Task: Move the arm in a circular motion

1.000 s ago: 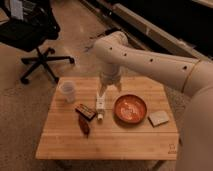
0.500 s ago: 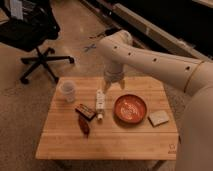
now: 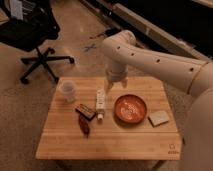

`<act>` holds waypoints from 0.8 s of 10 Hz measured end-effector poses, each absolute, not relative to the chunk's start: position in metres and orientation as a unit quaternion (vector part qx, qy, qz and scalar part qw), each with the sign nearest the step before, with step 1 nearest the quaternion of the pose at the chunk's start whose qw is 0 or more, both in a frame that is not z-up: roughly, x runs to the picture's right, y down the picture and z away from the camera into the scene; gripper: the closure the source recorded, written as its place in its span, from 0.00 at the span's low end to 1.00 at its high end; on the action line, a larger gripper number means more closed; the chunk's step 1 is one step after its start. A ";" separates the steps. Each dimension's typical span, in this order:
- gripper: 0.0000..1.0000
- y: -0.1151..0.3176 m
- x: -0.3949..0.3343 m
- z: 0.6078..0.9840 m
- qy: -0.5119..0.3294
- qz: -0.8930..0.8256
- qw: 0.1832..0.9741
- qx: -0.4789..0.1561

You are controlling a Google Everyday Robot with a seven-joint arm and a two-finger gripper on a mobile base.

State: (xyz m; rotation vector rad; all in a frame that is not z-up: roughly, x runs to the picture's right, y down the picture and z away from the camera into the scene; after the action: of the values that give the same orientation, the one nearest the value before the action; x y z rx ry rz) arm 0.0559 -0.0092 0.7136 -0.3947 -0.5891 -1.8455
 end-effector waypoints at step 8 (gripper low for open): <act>0.35 -0.003 0.039 0.708 -0.231 -0.816 0.507 -0.154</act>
State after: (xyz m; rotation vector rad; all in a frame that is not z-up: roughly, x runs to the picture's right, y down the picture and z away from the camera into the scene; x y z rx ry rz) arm 0.0386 -0.0027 0.7076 -0.3704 -0.5579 -1.9661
